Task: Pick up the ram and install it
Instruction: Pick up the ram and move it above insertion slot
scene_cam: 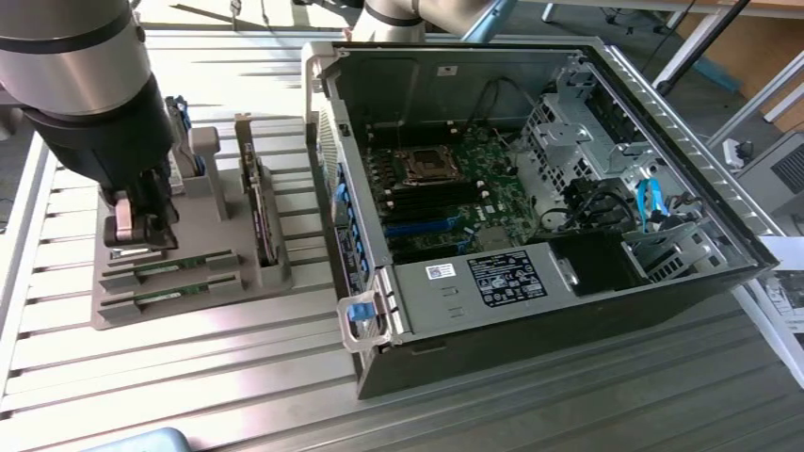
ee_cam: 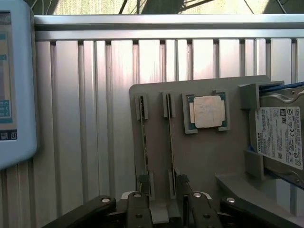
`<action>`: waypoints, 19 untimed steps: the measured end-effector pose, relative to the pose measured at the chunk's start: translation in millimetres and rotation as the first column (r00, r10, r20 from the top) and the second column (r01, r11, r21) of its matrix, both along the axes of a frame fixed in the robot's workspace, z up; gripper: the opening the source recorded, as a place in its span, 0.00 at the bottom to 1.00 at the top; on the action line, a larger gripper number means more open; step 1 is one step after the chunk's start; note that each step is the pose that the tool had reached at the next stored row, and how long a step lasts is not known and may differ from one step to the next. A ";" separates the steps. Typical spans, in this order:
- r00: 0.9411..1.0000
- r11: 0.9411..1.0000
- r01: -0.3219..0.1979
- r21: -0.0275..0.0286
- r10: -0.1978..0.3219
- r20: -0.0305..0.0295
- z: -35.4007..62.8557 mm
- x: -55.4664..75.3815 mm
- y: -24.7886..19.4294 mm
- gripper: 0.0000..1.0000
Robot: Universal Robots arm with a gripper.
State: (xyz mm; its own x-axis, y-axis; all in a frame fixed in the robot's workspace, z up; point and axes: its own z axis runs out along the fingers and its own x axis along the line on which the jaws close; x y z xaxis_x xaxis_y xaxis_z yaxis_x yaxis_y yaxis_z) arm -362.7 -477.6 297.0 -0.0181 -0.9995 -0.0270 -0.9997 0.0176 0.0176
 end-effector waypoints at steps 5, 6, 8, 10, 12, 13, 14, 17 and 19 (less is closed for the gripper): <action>1.000 1.000 -0.002 0.000 0.002 0.000 -7.4 -1.4 -1.0 0.36; 1.000 1.000 -0.002 0.000 0.002 0.000 -9.0 -2.0 -1.3 0.36; 1.000 1.000 -0.003 0.000 0.003 0.000 -12.7 -3.4 -2.2 0.36; 1.000 1.000 -0.004 0.000 0.004 0.000 -16.2 -4.7 -3.0 0.36; 1.000 1.000 -0.005 0.000 0.005 0.000 -19.1 -5.7 -3.8 0.36; 1.000 1.000 -0.006 0.000 0.006 0.000 -22.1 -6.7 -4.6 0.36; 1.000 1.000 -0.007 0.000 0.007 0.000 -25.0 -7.0 -6.4 0.36; 1.000 1.000 -0.008 0.000 0.008 0.000 -30.8 -6.9 -10.6 0.36; 1.000 1.000 -0.010 0.000 0.010 0.000 -34.8 -6.9 -12.6 0.36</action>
